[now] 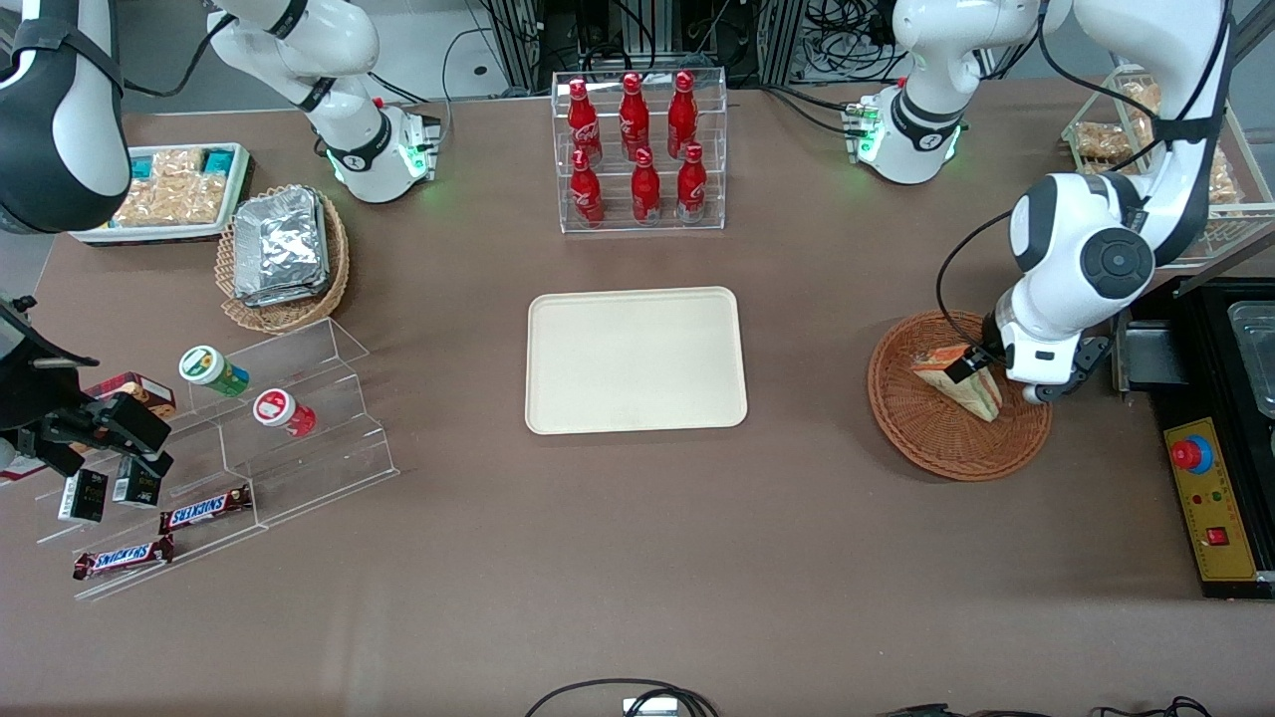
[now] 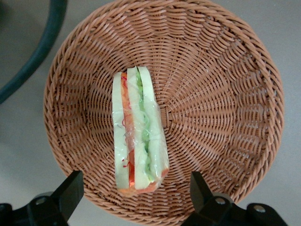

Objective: Place sandwich from basket to tray
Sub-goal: 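Lower the open left gripper and close it on the sandwich, then lift the sandwich out of the basket and carry it toward the tray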

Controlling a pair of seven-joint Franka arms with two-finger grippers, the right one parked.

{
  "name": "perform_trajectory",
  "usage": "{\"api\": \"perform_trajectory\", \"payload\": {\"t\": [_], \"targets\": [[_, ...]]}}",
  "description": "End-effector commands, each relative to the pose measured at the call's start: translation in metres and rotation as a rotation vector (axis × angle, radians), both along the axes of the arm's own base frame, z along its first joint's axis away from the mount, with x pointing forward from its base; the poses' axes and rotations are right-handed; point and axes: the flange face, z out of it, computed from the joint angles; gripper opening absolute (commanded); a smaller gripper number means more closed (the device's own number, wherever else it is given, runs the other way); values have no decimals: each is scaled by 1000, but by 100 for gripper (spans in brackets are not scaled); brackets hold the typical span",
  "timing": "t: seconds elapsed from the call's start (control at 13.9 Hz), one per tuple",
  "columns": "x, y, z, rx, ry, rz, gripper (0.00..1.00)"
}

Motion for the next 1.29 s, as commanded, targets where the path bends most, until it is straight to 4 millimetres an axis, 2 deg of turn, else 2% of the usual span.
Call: {"api": "perform_trajectory", "payload": {"t": [0.0,0.36,0.58,0.65,0.72,0.79,0.94,1.01,1.22], "targets": [[-4,2,-17,23,-20,34,100],[-2,1,-54,83,-20,76,100],[-1,0,-63,88,-26,99,100],[-1,-1,-63,87,-26,99,90],[-1,-1,-64,88,-27,114,35],[0,-1,-62,89,-31,133,0],[1,0,-59,92,-34,141,0],[5,0,-51,94,-47,151,0],[27,1,-11,142,10,147,0]]}}
